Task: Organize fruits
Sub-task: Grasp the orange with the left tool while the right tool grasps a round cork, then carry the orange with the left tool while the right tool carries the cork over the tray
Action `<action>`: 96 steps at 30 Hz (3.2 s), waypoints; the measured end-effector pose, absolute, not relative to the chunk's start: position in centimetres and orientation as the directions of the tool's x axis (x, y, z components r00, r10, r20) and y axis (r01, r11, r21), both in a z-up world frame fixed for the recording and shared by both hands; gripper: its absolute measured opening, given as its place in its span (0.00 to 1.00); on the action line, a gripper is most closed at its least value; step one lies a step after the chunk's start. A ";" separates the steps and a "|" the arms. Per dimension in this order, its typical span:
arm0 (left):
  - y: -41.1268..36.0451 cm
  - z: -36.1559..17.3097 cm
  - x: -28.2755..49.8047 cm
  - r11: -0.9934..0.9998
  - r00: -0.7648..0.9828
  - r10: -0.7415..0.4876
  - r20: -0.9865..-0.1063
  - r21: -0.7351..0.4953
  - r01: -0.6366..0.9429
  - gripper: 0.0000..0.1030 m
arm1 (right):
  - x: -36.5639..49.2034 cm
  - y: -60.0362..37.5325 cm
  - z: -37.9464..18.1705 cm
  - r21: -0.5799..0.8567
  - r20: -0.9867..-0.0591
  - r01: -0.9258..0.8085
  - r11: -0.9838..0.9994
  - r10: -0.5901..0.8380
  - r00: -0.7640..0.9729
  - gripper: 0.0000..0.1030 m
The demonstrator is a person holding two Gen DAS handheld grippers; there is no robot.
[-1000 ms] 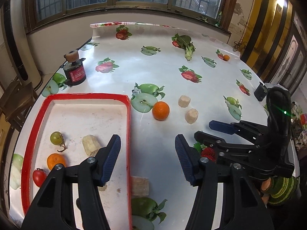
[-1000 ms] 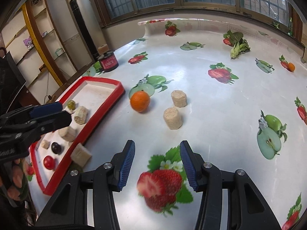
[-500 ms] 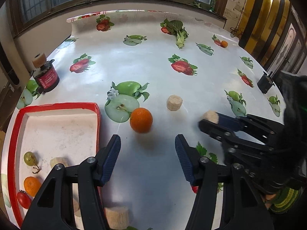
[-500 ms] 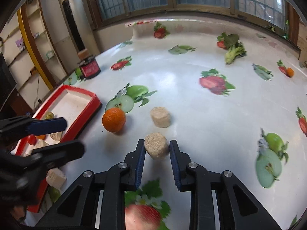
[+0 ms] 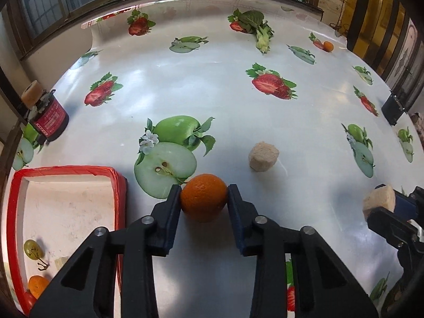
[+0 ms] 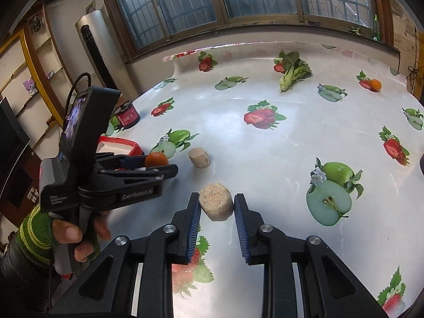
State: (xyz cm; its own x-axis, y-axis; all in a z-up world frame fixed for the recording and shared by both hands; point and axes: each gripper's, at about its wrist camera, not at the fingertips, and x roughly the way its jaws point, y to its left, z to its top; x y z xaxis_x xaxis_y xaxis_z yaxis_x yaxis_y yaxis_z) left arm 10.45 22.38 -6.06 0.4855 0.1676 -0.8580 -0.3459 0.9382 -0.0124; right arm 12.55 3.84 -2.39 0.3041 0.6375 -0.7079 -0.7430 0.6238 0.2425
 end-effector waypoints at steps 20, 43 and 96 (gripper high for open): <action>21.1 0.3 1.2 0.918 0.606 0.245 -0.757 -0.020 -0.396 0.31 | 7.8 5.7 -0.2 0.236 -0.687 -0.798 0.554 0.676 0.266 0.25; 23.5 2.5 -4.8 0.893 0.636 0.290 -0.715 -0.037 -0.449 0.31 | 3.4 9.7 2.3 0.213 -0.670 -0.858 0.467 0.710 0.220 0.25; 37.6 1.5 -4.5 0.809 0.579 0.354 -0.735 -0.070 -0.583 0.31 | 4.0 23.2 3.0 0.219 -0.647 -0.907 0.359 0.749 0.141 0.25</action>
State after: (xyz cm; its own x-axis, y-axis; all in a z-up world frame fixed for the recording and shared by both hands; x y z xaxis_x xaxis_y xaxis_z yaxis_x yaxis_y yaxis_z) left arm -4.49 37.62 1.55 0.5790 0.3537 -0.7346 -0.5830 0.8094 -0.0698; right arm 3.98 23.21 2.95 0.1408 0.7494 -0.6470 -0.9073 0.3593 0.2187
